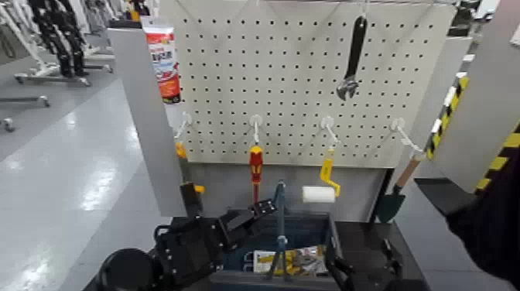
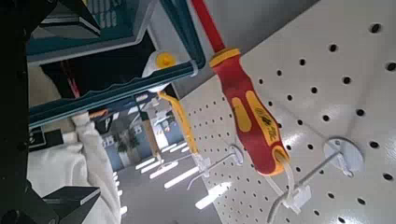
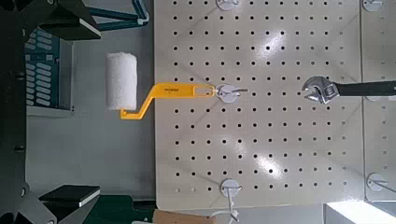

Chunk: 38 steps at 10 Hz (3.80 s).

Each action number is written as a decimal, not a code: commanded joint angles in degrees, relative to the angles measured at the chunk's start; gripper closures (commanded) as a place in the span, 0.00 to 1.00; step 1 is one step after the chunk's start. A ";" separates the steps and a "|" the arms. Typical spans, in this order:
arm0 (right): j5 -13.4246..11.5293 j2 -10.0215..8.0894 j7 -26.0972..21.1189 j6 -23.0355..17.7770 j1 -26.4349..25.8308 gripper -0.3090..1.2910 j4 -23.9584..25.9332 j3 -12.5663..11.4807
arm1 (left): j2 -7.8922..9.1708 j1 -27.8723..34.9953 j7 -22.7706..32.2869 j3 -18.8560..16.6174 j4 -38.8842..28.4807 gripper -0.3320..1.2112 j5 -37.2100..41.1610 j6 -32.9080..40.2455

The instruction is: Grasp the handle of the crate.

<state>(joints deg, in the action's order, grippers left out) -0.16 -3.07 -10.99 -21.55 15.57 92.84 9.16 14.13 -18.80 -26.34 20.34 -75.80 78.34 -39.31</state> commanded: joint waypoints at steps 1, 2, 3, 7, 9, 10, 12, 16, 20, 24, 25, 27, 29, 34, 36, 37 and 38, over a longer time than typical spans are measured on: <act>0.07 -0.01 0.01 -0.15 -0.19 0.28 -0.03 0.07 | 0.20 -4.31 -4.07 2.69 7.25 0.29 4.37 -2.26; 0.16 -0.01 0.01 -0.24 -0.28 0.28 -0.12 0.16 | 0.20 -5.89 -5.30 3.57 9.44 0.29 4.81 -2.26; 0.25 -0.01 0.01 -0.33 -0.37 0.28 -0.20 0.25 | 0.11 -7.65 -7.06 4.62 12.08 0.29 5.25 -2.26; 0.42 -0.01 0.18 -0.42 -0.63 0.28 -0.55 0.69 | -0.86 -11.96 -11.10 8.40 18.85 0.29 8.41 -1.91; 0.60 -0.10 0.18 -0.59 -0.89 0.28 -0.64 1.04 | -1.21 -13.28 -13.39 10.25 20.78 0.29 10.35 -1.29; 0.60 -0.10 0.18 -0.68 -0.89 0.28 -0.73 0.95 | -1.39 -13.45 -13.65 10.51 20.87 0.29 10.87 -1.29; 0.68 -0.10 0.27 -0.86 -1.07 0.28 -0.82 1.21 | -1.65 -14.24 -14.00 11.92 22.36 0.29 13.07 -1.38; 0.68 -0.19 0.27 -0.86 -1.24 0.28 -0.91 1.39 | -2.00 -14.95 -14.70 12.53 23.95 0.53 13.51 -1.91; 0.95 -0.27 0.53 -1.21 -1.16 0.28 -0.91 1.13 | -2.09 -14.59 -15.06 13.15 25.00 0.77 13.69 -1.99; 1.04 -0.27 0.71 -1.21 -1.07 0.28 -0.91 1.13 | -2.35 -13.19 -14.97 12.09 24.91 0.94 13.69 -1.55; 1.04 -0.27 0.71 -1.30 -0.98 0.28 -0.91 1.13 | -2.53 -12.75 -14.62 11.74 24.82 0.99 13.69 -1.47; 1.04 -0.27 0.71 -1.38 -0.89 0.28 -0.91 0.95 | -2.62 -12.13 -14.62 11.48 24.12 0.99 13.69 -0.85; 1.04 -0.27 0.62 -1.47 -0.89 0.28 -0.91 0.86 | -2.79 -11.43 -14.62 11.04 23.24 0.99 13.69 -0.68; 0.16 -0.19 0.09 -1.82 -0.54 0.28 -0.64 0.34 | -2.79 -3.96 -9.17 7.17 12.87 0.99 18.70 -0.50; -0.37 -0.19 -0.79 -2.53 -0.37 0.28 -0.64 0.34 | -2.70 -0.53 -7.23 5.94 7.95 0.99 20.45 -0.41; -0.46 -0.19 -0.96 -2.79 -0.28 0.28 -0.73 0.25 | -2.53 1.40 -5.83 5.24 5.58 0.99 21.33 -0.41; -0.63 -0.19 -1.05 -2.88 -0.28 0.28 -0.73 0.25 | -2.62 3.25 -4.42 4.53 4.43 0.99 22.48 -0.41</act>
<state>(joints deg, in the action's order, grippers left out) -0.70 -3.25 -12.05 -24.38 15.27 92.13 9.41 11.55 -16.64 -30.85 25.26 -70.58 100.19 -39.72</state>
